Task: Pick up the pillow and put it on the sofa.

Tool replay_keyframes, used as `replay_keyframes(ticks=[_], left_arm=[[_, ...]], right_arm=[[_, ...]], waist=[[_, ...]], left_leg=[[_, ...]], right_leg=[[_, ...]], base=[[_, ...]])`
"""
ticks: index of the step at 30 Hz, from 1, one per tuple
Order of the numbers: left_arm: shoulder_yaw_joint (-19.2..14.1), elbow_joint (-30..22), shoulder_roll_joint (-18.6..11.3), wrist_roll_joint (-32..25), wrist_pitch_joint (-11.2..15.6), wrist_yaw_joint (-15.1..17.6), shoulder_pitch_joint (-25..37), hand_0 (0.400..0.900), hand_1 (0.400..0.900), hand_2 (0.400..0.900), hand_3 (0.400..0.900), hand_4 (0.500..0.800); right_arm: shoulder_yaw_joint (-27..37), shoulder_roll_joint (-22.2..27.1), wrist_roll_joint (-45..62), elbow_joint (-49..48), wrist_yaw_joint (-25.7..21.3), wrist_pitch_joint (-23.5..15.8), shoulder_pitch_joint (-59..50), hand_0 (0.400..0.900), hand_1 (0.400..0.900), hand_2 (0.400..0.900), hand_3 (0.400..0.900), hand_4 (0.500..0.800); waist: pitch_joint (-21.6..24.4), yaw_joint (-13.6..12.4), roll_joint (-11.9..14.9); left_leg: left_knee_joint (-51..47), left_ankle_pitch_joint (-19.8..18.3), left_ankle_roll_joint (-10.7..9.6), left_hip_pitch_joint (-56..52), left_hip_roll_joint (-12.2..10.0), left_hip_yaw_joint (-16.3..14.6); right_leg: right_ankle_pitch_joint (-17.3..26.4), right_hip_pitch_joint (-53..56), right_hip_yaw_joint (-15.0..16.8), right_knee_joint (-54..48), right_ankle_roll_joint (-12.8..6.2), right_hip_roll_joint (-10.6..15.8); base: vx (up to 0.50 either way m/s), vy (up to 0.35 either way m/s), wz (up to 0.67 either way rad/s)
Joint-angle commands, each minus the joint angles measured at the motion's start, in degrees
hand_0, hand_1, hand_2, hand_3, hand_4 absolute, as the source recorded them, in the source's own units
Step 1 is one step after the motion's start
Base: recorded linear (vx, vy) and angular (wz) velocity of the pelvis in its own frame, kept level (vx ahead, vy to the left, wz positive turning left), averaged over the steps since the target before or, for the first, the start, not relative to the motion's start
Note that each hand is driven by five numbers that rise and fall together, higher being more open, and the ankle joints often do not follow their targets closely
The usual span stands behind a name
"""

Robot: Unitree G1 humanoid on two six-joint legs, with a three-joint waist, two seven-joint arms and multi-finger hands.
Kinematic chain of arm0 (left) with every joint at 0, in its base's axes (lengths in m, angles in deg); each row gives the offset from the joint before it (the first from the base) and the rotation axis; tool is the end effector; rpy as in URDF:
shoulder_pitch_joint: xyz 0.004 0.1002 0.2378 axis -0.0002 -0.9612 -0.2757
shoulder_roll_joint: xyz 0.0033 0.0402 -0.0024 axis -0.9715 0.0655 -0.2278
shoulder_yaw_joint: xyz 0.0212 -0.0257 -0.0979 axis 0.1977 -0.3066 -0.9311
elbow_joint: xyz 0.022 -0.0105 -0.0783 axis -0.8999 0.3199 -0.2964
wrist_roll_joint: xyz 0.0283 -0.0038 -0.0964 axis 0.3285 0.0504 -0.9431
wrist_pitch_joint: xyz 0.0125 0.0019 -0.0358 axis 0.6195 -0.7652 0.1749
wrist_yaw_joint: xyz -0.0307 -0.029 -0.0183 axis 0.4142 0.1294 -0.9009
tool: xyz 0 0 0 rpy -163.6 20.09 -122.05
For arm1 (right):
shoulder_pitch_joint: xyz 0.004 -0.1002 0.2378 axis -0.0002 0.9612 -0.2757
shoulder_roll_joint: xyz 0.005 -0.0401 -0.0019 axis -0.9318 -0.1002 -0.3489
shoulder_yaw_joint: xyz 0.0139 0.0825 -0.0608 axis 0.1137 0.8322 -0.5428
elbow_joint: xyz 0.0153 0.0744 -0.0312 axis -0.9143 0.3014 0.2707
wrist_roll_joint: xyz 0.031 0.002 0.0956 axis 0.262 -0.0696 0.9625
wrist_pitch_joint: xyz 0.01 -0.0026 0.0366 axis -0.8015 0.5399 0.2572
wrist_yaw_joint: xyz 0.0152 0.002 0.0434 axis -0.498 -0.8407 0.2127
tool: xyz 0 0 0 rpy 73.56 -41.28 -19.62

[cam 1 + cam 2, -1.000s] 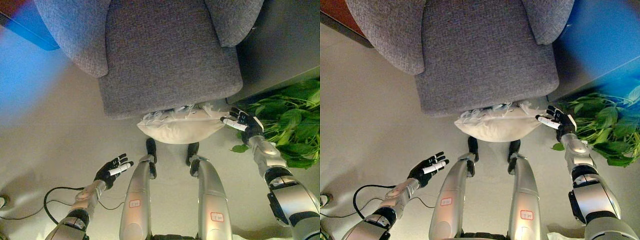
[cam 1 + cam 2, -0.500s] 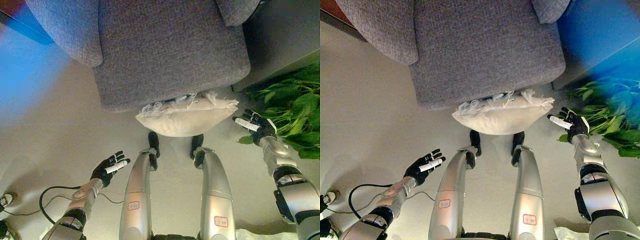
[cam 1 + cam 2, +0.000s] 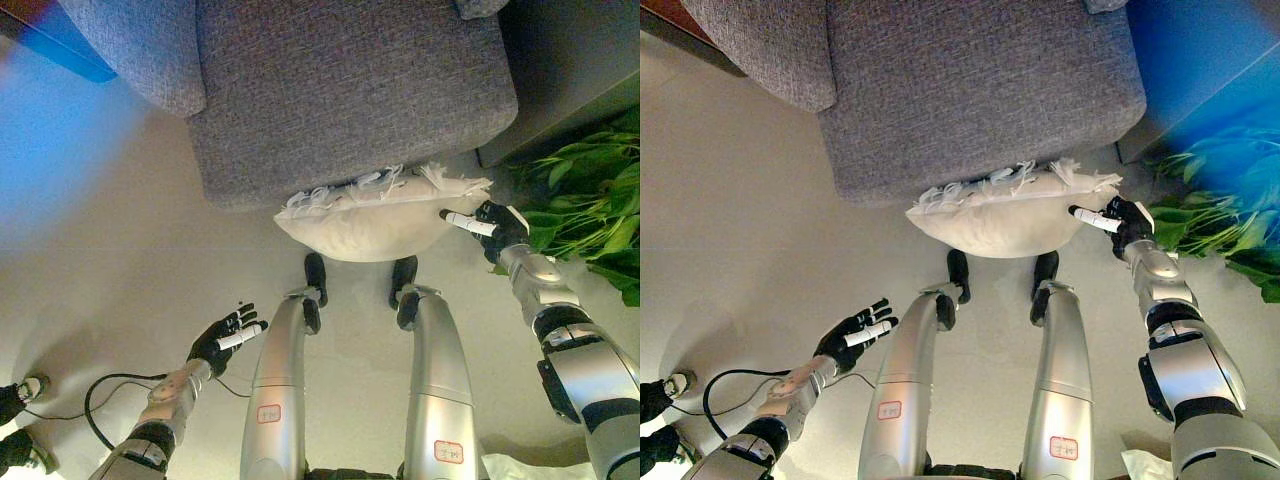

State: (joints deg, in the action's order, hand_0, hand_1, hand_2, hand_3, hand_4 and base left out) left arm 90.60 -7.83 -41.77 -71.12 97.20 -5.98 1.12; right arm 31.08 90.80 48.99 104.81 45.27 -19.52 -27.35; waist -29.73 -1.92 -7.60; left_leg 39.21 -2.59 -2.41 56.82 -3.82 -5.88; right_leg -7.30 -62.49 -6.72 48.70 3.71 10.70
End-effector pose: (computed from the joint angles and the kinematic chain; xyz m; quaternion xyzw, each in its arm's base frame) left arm 0.1952 0.2579 -0.0464 -0.0758 0.2507 -0.0400 0.9643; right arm 0.3170 -0.2932 0.1053 -0.0566 0.0684 -0.0406 0.9952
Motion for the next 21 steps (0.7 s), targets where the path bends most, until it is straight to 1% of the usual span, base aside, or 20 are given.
replay_keyframes(ticks=[1,3,4,5,6,12,21], left_arm=[[0.8,0.3,1.5,-3.2,2.8,-0.6,-5.7,0.9,0.9,0.9,0.9,0.8],[0.8,0.9,1.8,-3.3,3.6,-1.0,-6.0,0.9,0.9,0.9,0.9,0.8],[0.9,1.2,2.0,-3.4,4.0,-1.2,-6.2,0.9,0.9,0.9,0.9,0.8],[1.0,1.2,2.2,-3.5,4.2,-1.3,-6.2,0.9,0.9,0.9,0.9,0.8],[1.2,1.1,2.3,-3.6,4.2,-1.2,-6.2,0.9,0.9,0.9,0.9,0.8],[2.4,0.1,2.7,-4.2,4.2,-1.2,-6.6,0.9,0.9,0.9,0.9,0.8],[3.2,-0.5,2.6,-4.7,4.0,-1.0,-7.1,0.9,0.9,0.9,0.9,0.8]], right_arm=[[-2.7,4.4,0.5,-2.2,3.2,-4.1,-4.1,0.9,0.9,0.9,0.9,0.8],[-3.0,4.3,0.4,-2.3,4.0,-4.5,-4.4,0.9,0.9,0.9,0.9,0.8],[-3.4,4.2,0.5,-2.4,4.3,-4.5,-4.7,0.786,0.786,0.786,0.786,0.732],[-3.7,4.2,0.5,-2.4,4.4,-4.6,-5.0,0.647,0.647,0.647,0.647,0.648],[-3.8,4.3,0.7,-2.4,4.5,-4.6,-5.2,0.4,0.4,0.4,0.4,0.5],[-4.1,4.9,1.5,-2.4,5.1,-4.4,-5.7,0.4,0.4,0.4,0.4,0.5],[-3.9,5.4,1.9,-2.0,5.2,-4.8,-6.1,0.4,0.4,0.4,0.4,0.5]], waist=[[-0.1,1.0,-5.6],[-0.1,0.9,-5.6],[-0.1,0.9,-5.6],[-0.1,0.9,-5.7],[-0.1,0.9,-5.7],[-0.1,1.0,-6.1],[-0.1,1.1,-6.3]], left_leg=[[2.4,-4.8,-0.1,-2.4,1.4,-1.7],[1.6,-4.7,-0.4,-3.3,1.5,-1.7],[1.1,-4.5,-0.5,-3.8,1.4,-1.8],[0.7,-4.4,-0.6,-4.1,1.5,-1.8],[0.3,-4.3,-0.6,-4.5,1.5,-1.9],[-1.1,-4.2,-0.8,-6.1,1.7,-2.1],[-2.0,-4.2,-0.6,-7.8,1.9,-2.1]], right_leg=[[-5.0,4.7,-0.3,1.2,-1.62,-1.3],[-5.0,5.4,-0.4,0.4,-1.61,-1.5],[-5.0,6.0,-0.4,-0.2,-1.63,-1.7],[-5.0,6.3,-0.4,-0.6,-1.65,-1.8],[-5.0,6.6,-0.4,-1.0,-1.65,-1.9],[-5.2,8.1,-0.4,-2.6,-1.59,-2.1],[-5.2,9.5,-0.5,-3.6,-1.51,-2.3]], base=[[0.0,0.044,-0.01],[0.01,0.04,0.01],[0.02,0.037,0.01],[0.0,0.0,0.0],[0.0,0.036,0.02],[0.0,0.025,0.02],[0.0,0.002,0.0]])
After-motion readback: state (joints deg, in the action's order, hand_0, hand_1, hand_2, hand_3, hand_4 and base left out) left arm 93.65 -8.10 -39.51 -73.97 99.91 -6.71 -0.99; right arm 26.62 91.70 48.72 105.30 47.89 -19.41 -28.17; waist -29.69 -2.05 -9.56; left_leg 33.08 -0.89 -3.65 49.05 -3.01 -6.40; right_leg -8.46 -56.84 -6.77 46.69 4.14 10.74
